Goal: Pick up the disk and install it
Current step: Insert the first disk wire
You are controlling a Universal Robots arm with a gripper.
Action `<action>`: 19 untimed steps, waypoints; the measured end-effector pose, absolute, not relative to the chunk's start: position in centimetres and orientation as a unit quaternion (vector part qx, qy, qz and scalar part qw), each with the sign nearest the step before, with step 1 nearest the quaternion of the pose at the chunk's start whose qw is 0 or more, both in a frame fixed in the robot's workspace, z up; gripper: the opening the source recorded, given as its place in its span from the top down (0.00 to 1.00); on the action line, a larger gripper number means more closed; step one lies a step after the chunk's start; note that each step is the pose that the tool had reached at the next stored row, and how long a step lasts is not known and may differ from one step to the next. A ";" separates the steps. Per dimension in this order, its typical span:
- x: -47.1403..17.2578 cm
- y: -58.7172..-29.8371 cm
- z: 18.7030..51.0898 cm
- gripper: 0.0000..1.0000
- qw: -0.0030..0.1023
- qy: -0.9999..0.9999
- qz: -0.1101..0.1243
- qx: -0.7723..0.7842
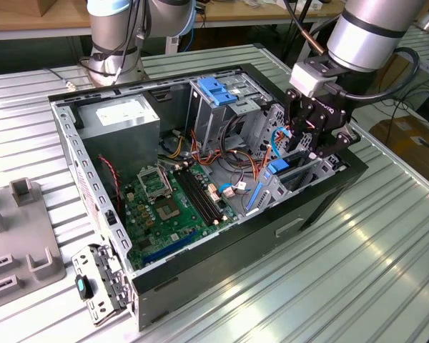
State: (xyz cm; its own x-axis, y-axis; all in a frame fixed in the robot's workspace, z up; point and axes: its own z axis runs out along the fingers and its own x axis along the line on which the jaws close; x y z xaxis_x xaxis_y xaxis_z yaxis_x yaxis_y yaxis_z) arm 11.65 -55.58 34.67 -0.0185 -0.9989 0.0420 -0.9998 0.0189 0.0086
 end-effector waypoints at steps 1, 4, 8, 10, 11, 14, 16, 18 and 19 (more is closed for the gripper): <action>11.6 -55.6 34.7 0.57 0.018 -0.714 0.012 0.700; 11.6 -55.6 34.7 0.57 0.018 -0.714 0.012 0.700; 11.6 -55.6 34.7 0.57 0.018 -0.714 0.012 0.700; 11.6 -55.6 34.8 0.57 0.018 -0.714 0.012 0.700; 11.6 -55.6 35.0 0.57 0.018 -0.714 0.012 0.700; 11.6 -55.6 35.0 0.57 0.018 -0.714 0.012 0.700; 11.6 -55.6 35.1 0.57 0.018 -0.714 0.012 0.700; 11.6 -55.6 35.1 0.57 0.018 -0.714 0.012 0.700; 11.6 -55.6 35.1 0.57 0.018 -0.714 0.012 0.700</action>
